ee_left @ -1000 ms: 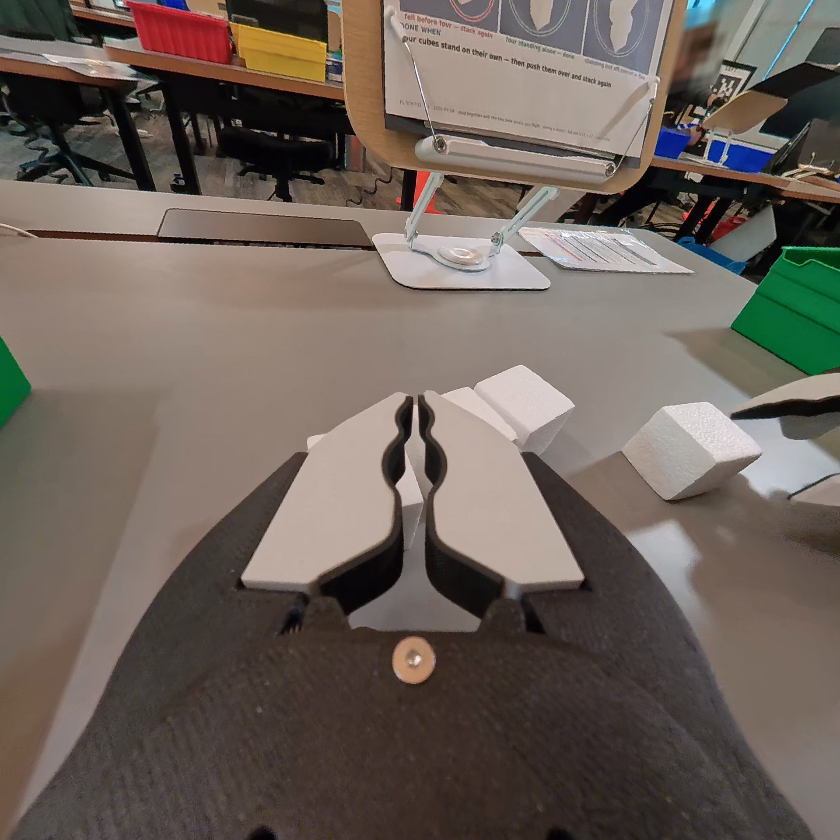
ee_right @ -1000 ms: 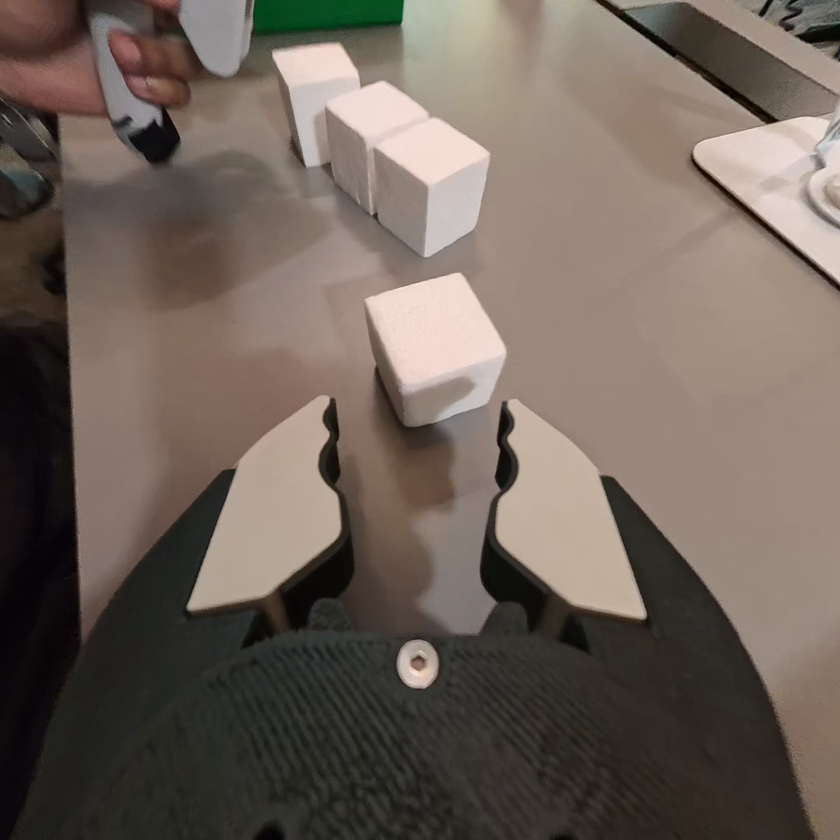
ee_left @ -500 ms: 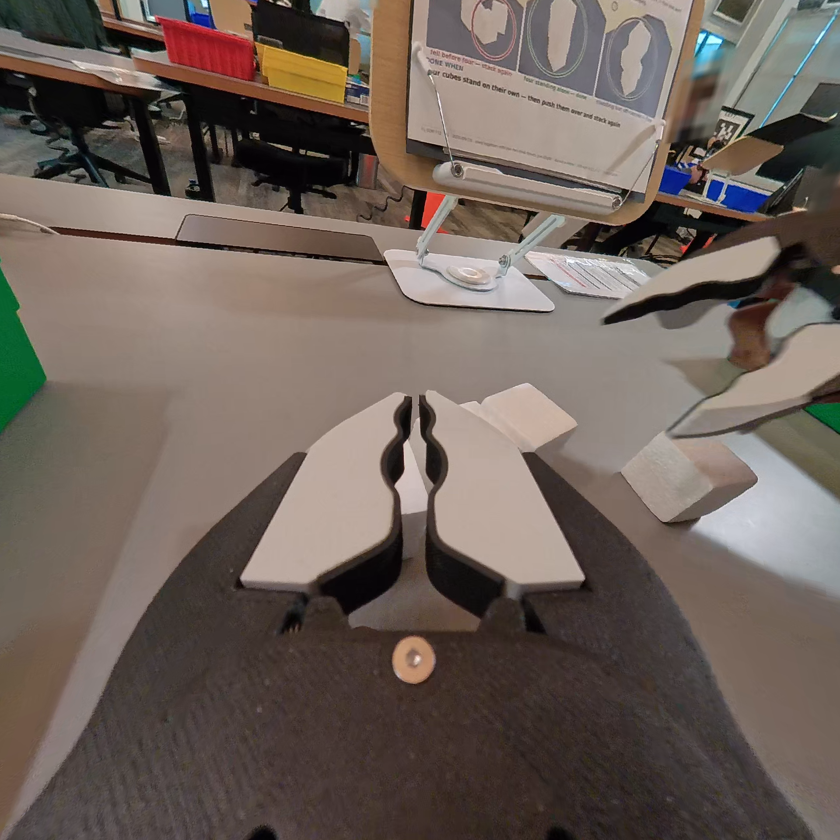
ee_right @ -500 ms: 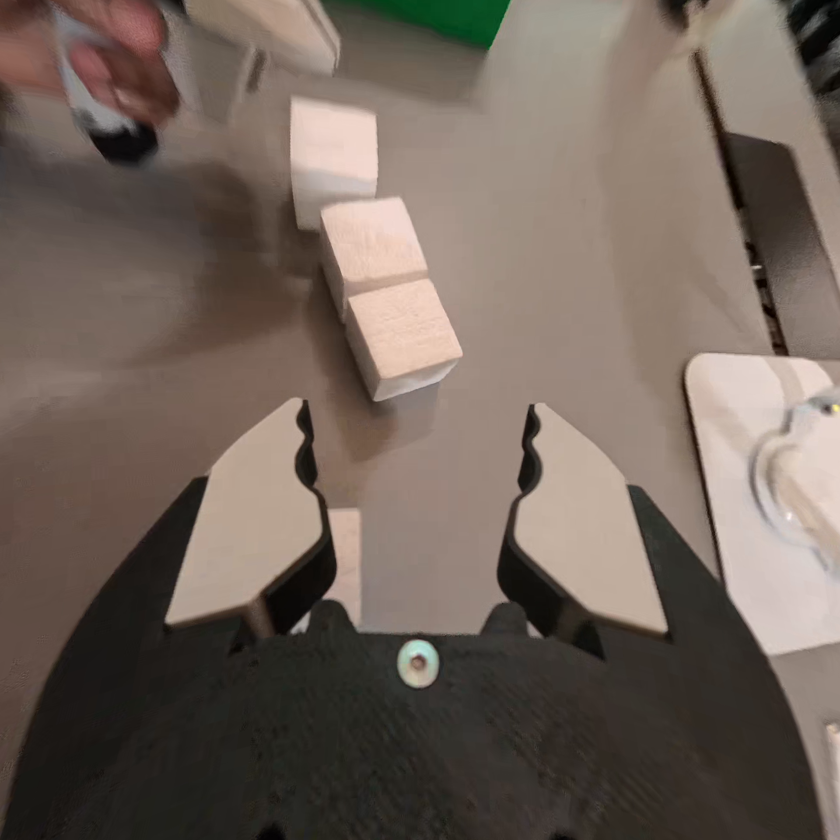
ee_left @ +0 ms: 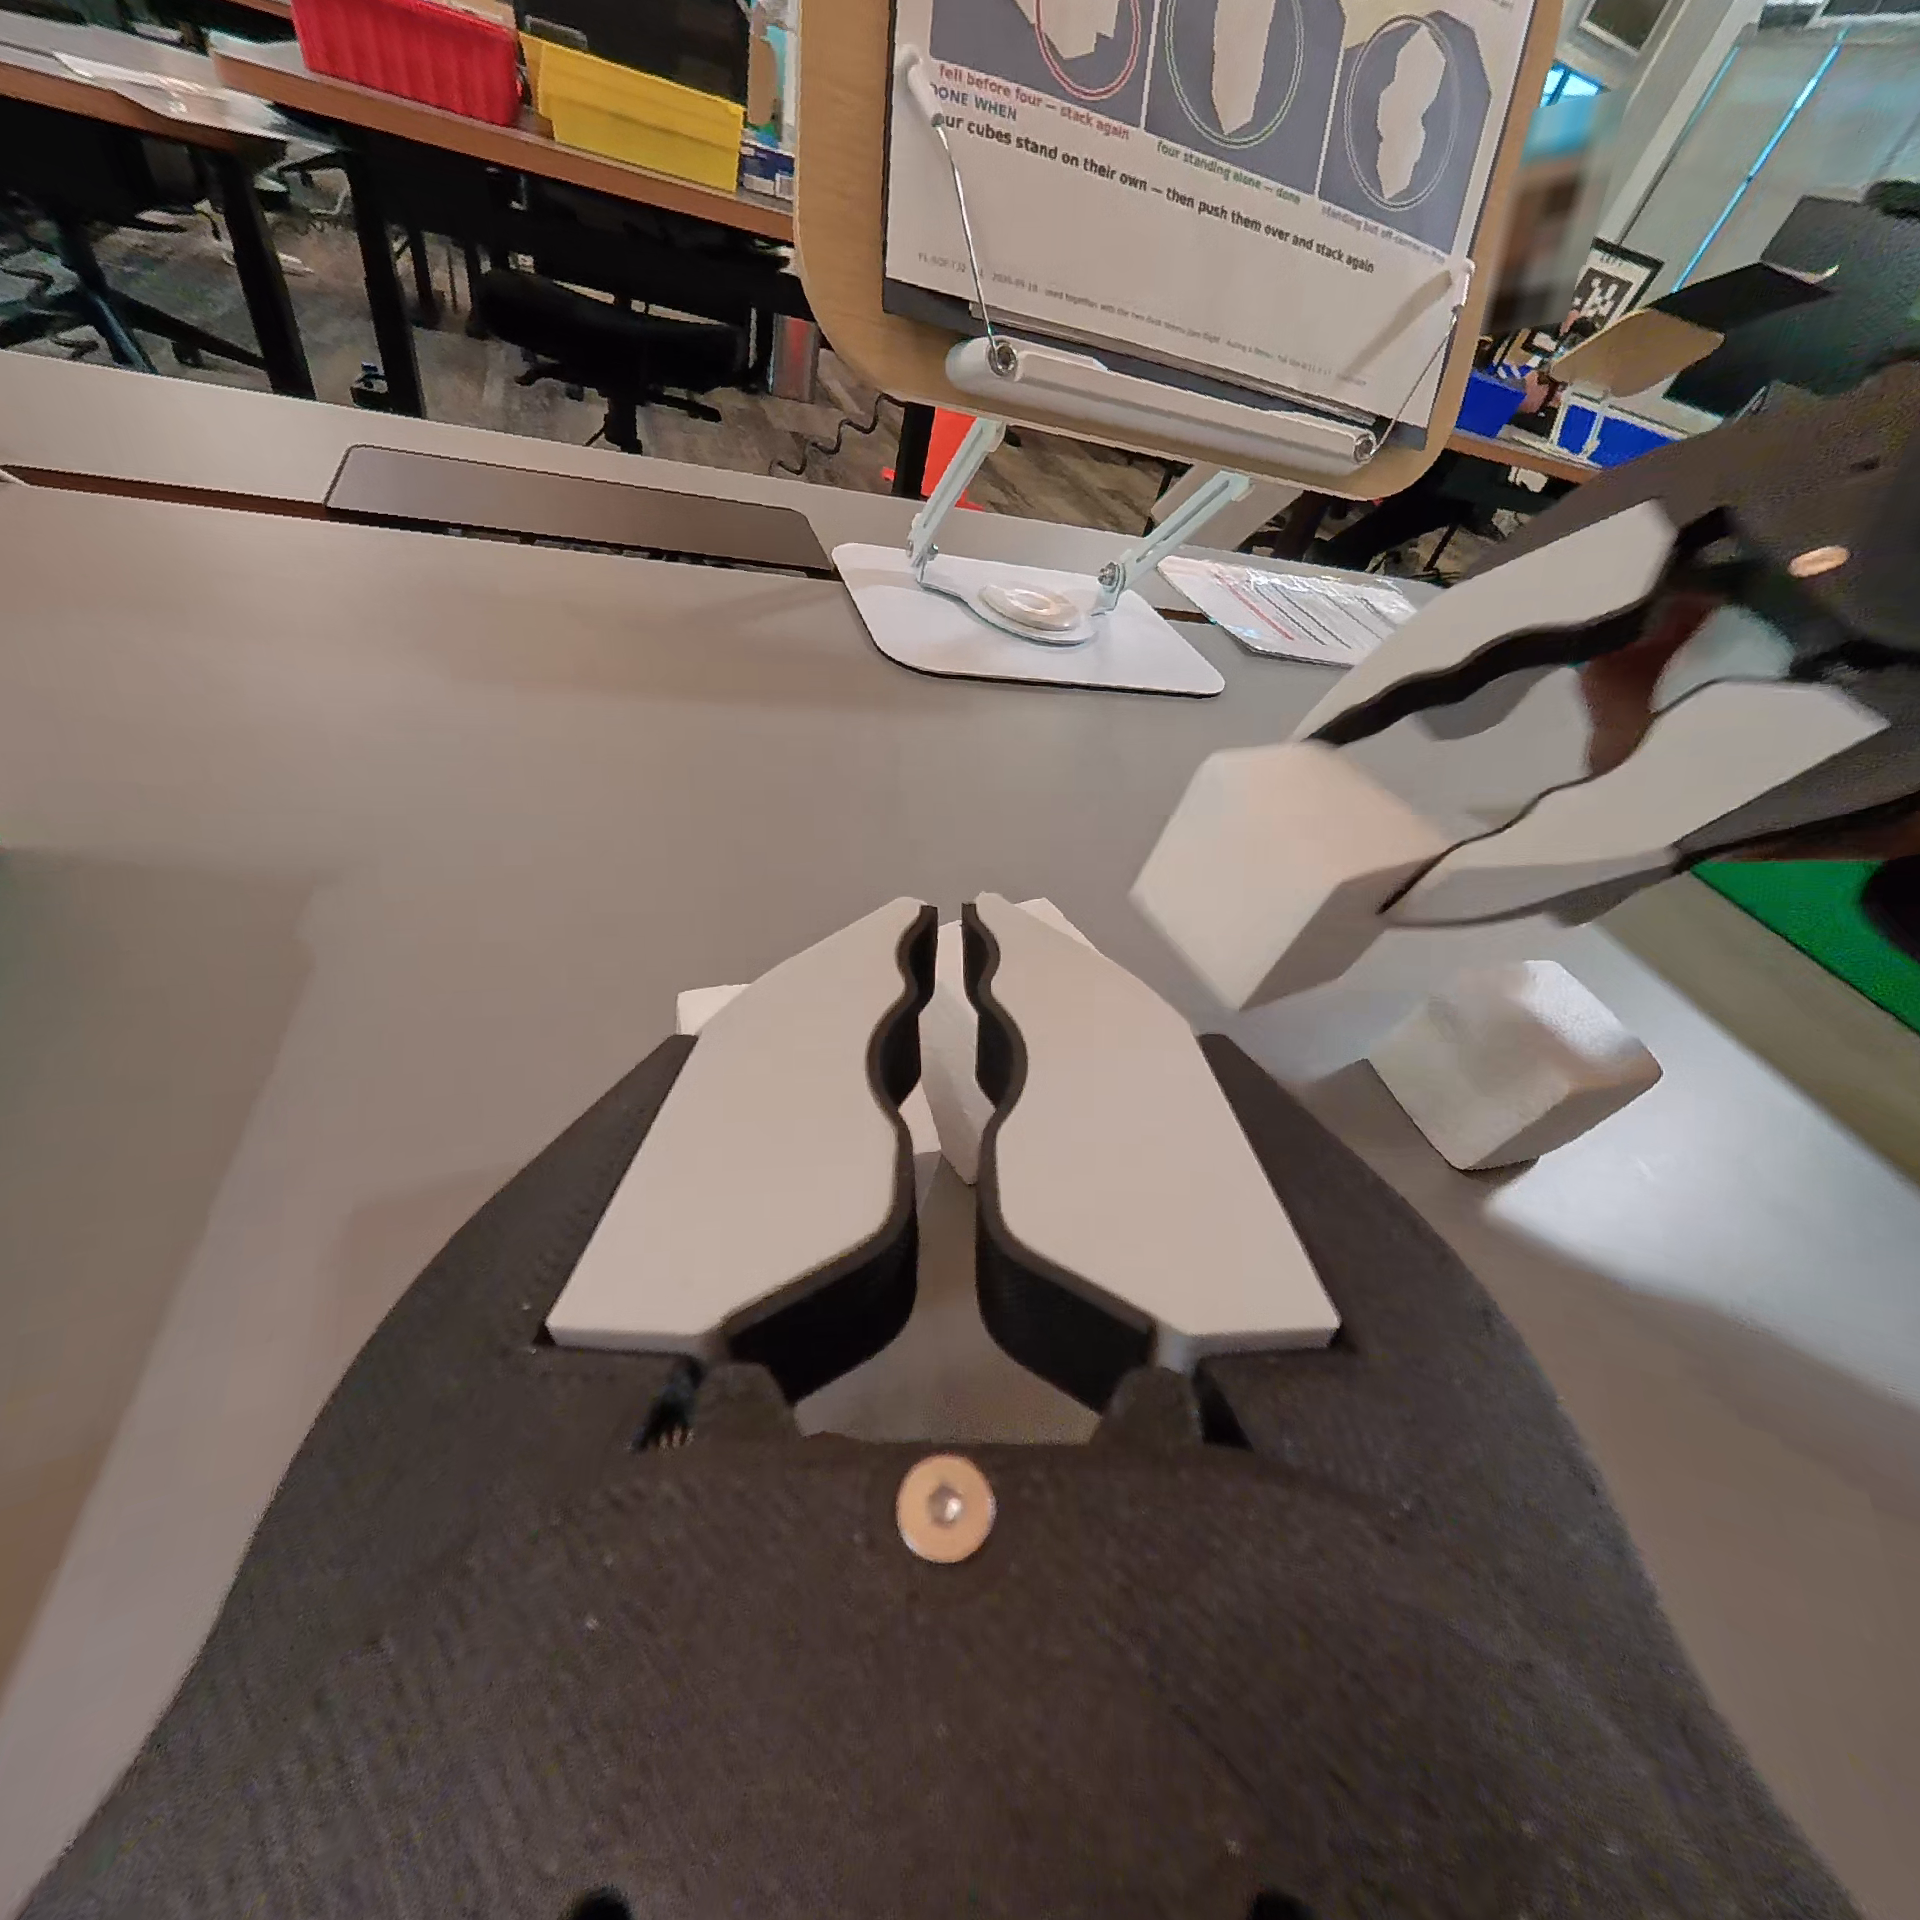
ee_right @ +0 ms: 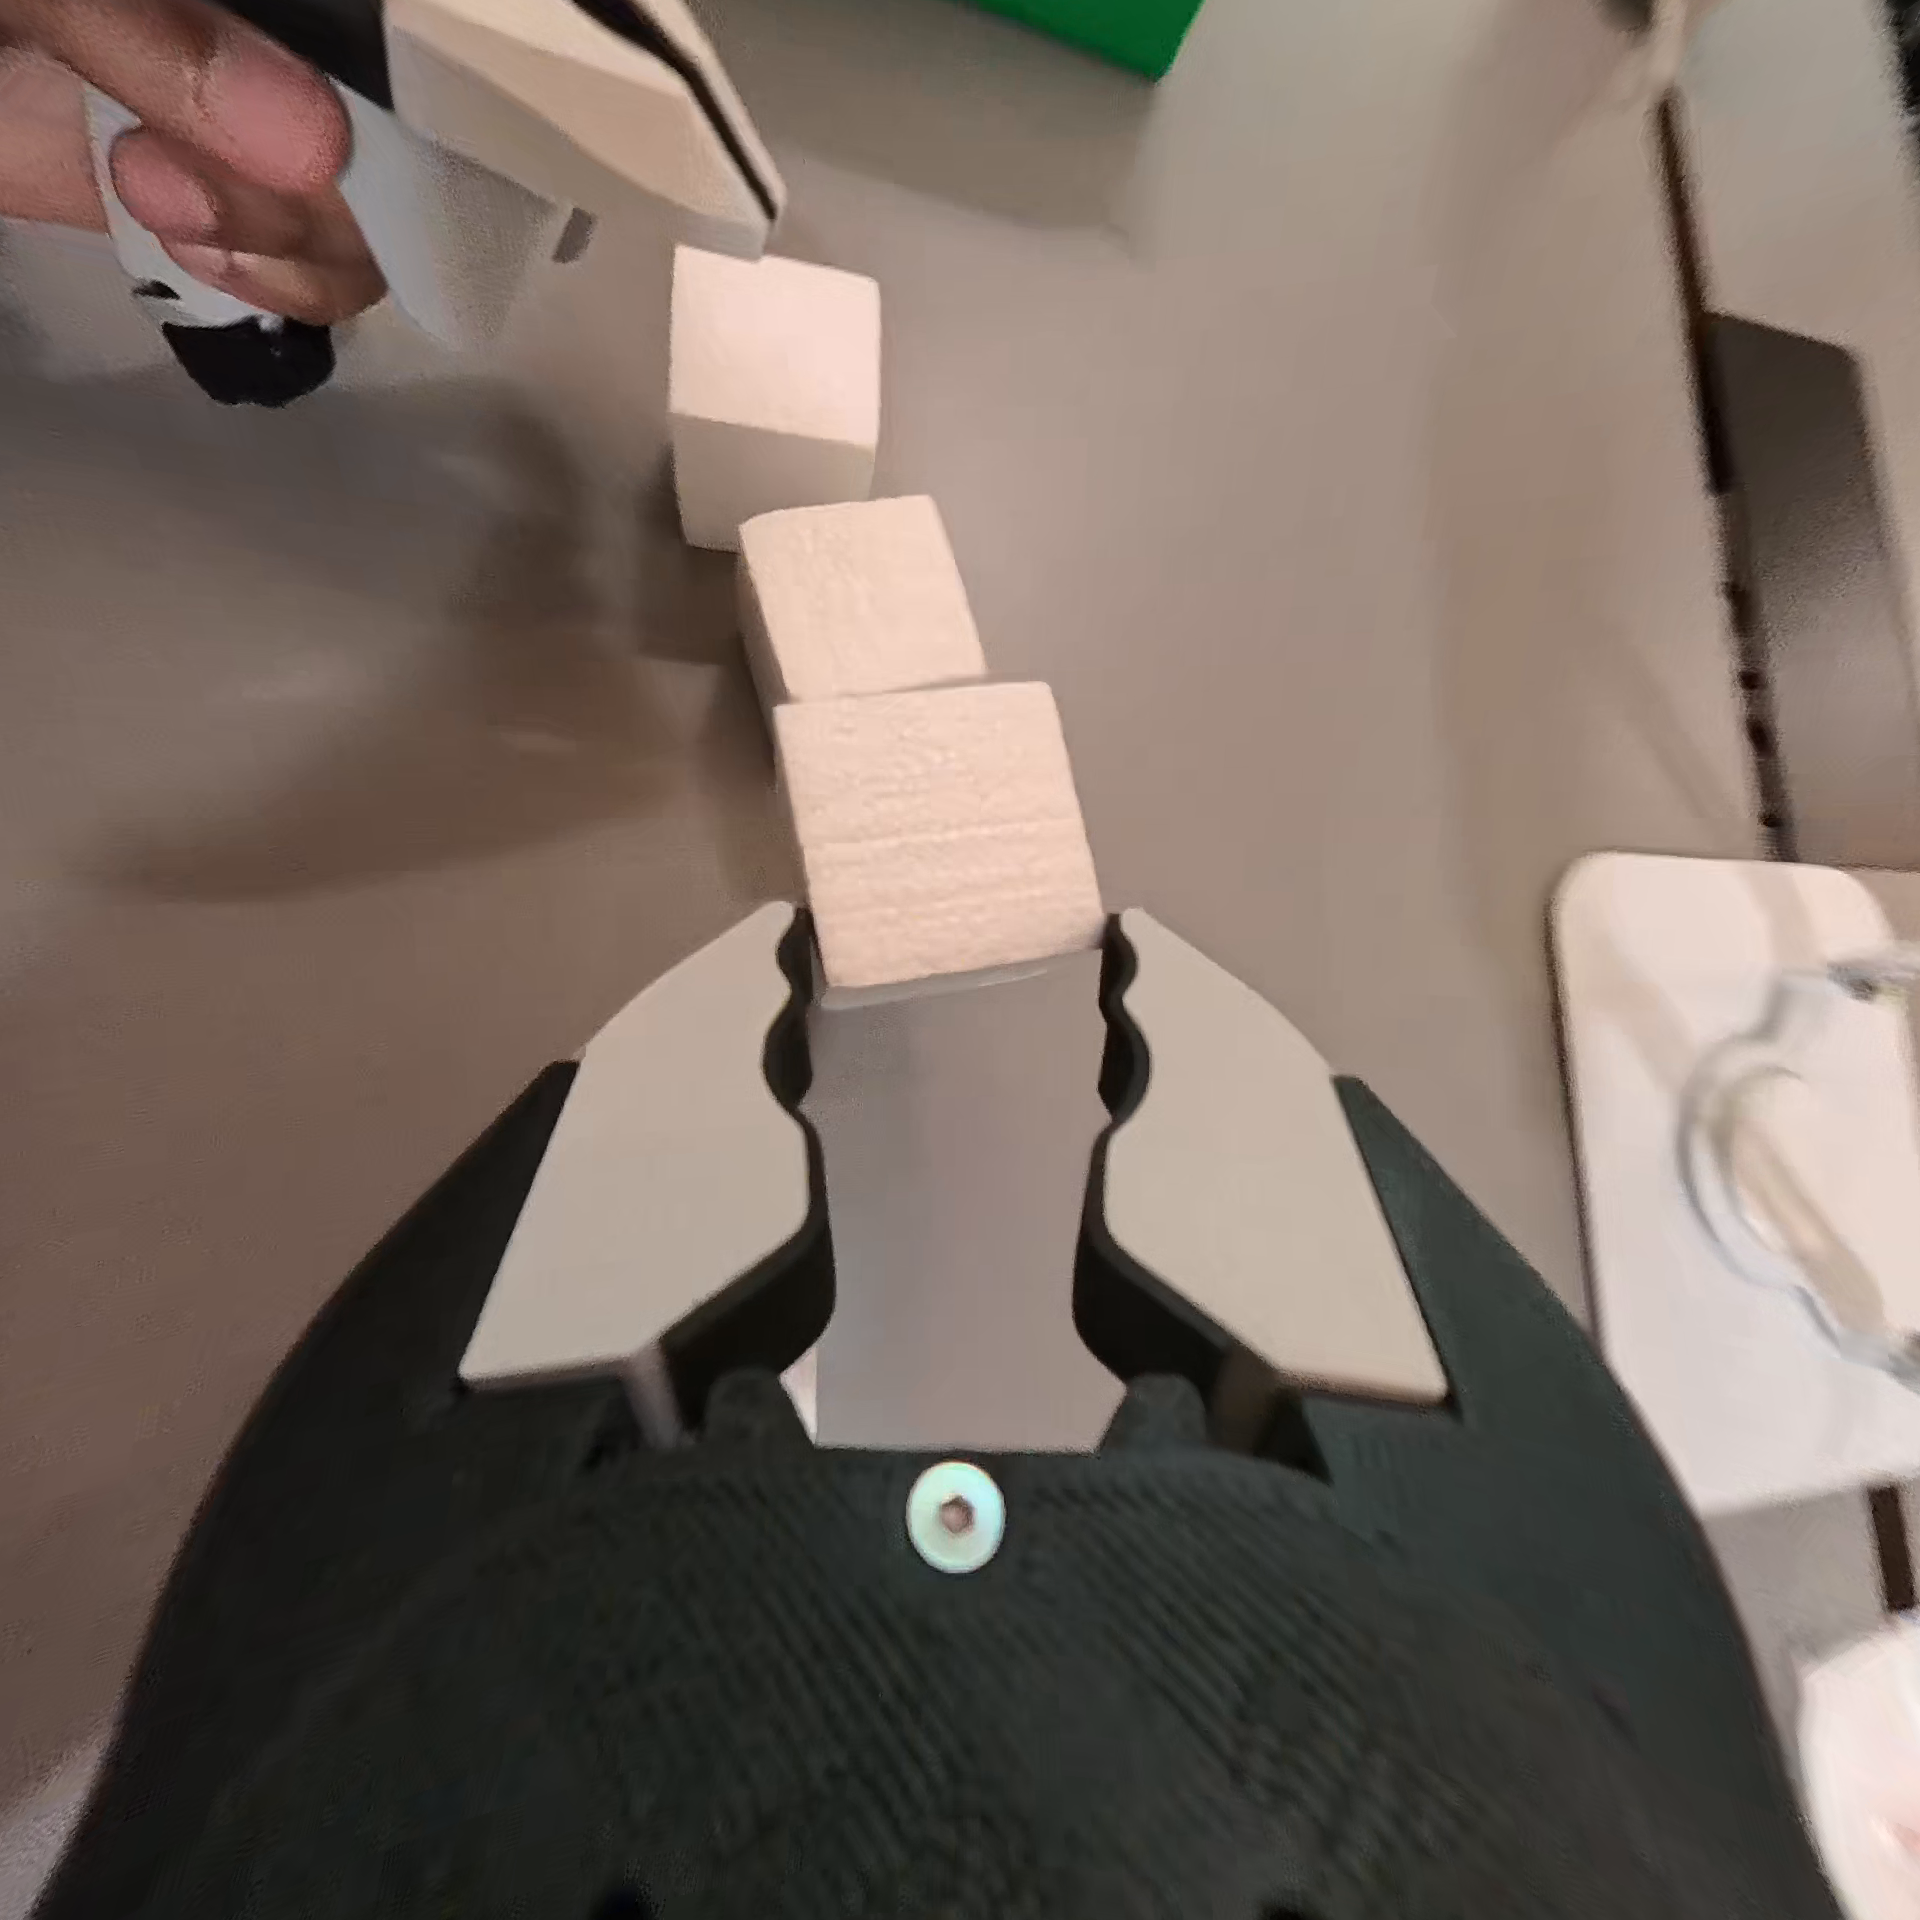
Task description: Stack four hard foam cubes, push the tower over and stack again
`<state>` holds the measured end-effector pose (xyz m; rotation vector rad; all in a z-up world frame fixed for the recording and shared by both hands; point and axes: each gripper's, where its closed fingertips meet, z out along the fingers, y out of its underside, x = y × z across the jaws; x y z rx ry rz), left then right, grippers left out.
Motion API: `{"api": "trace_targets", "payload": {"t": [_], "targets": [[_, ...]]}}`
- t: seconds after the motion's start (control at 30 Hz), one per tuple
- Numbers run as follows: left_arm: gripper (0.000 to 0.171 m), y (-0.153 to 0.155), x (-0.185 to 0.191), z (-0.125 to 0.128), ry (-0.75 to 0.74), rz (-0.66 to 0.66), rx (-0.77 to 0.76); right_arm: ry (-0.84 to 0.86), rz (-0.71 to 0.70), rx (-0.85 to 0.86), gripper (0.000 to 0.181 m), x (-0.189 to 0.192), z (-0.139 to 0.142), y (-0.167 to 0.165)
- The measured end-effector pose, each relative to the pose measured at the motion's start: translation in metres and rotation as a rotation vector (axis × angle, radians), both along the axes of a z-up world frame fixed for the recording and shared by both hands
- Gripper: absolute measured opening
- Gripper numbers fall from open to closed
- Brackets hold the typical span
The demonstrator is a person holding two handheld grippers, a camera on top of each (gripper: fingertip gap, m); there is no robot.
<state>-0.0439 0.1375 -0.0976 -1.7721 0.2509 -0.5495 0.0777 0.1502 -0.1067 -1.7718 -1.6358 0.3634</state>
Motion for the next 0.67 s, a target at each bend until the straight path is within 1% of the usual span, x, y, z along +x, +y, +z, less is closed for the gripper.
{"api": "trace_targets", "payload": {"t": [0.1,0.2,0.27,0.33,0.47,0.67], "targets": [[0.005,0.000,-0.001,0.001,0.000,0.005,0.002,0.050,-0.095,0.091,0.054,0.032,0.031,-0.004],[0.005,0.000,0.000,0.001,0.002,0.005,0.004,0.062,-0.170,0.134,0.054,0.068,0.045,-0.012],[0.005,-0.001,0.002,0.000,0.010,-0.002,0.004,0.031,-0.226,0.137,0.054,0.090,0.044,-0.016],[0.005,-0.001,0.003,0.000,0.022,-0.003,0.007,0.065,-0.246,0.094,0.054,0.100,0.038,-0.028],[0.005,-0.001,0.003,0.001,0.039,-0.002,0.018,0.114,-0.217,0.012,0.054,0.105,0.022,-0.052],[0.006,-0.002,0.006,-0.002,0.039,-0.015,0.007,0.107,-0.203,-0.042,0.054,0.096,0.012,-0.058]]}}
